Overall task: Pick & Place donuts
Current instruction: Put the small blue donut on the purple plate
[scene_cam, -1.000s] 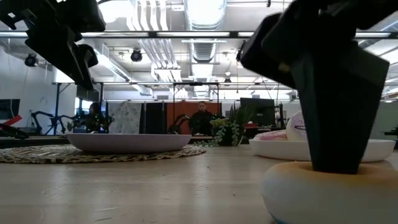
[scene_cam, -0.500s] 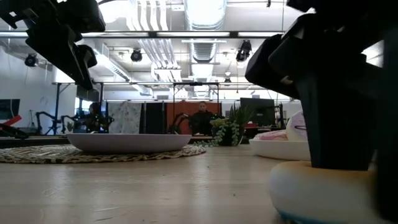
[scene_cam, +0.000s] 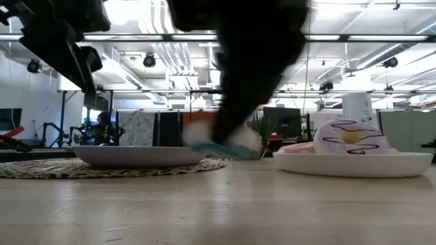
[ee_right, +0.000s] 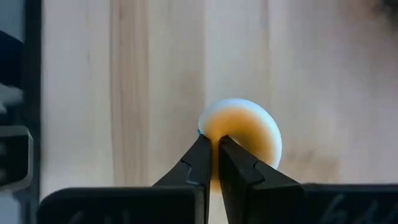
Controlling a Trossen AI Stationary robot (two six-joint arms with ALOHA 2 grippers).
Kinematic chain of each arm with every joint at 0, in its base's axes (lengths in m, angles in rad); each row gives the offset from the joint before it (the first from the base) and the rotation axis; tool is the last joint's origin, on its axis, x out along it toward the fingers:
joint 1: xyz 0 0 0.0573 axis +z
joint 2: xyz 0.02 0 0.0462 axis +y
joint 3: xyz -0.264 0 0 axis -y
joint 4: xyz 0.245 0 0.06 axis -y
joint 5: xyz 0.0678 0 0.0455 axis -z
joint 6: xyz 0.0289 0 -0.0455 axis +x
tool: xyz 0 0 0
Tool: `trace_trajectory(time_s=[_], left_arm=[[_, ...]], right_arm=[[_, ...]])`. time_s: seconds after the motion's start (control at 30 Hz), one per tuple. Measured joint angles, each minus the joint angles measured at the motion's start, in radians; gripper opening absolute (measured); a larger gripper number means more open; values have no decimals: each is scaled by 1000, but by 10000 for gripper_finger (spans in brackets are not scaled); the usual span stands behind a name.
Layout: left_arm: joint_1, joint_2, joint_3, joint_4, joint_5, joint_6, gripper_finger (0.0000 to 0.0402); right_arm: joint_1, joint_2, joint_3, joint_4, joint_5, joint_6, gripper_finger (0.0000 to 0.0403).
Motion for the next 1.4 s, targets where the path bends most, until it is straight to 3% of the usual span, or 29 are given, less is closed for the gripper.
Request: trace_trajectory(time_s=[0.13, 0.3, 0.53, 0.7, 0.97, 1.07, 1.23, 1.4], left_arm=[[-36, -31, 0, -1, -61, 0, 139], [-125, -76, 2, -19, -301, -8, 132], [-255, -97, 2, -53, -578, -58, 125], [-280, -72, 2, -52, -735, -58, 125], [-280, -64, 3, -2, -957, -84, 126], [-274, -63, 2, 60, -987, -85, 126], [-236, -42, 2, 159, -992, -89, 130], [-181, 2, 1, 257, -970, -93, 163]], right_arm=[[-96, -15, -7, 92, -103, -40, 13], [-213, -58, -20, 219, -154, -10, 13], [-342, -133, -154, 659, -147, 337, 13], [-369, -138, -253, 1031, 1, 606, 13], [-367, -139, -324, 1215, 365, 866, 13], [-367, -140, -333, 1248, 483, 922, 13], [-367, -140, -332, 1265, 542, 965, 13], [-367, -139, -316, 1314, 544, 957, 13]])
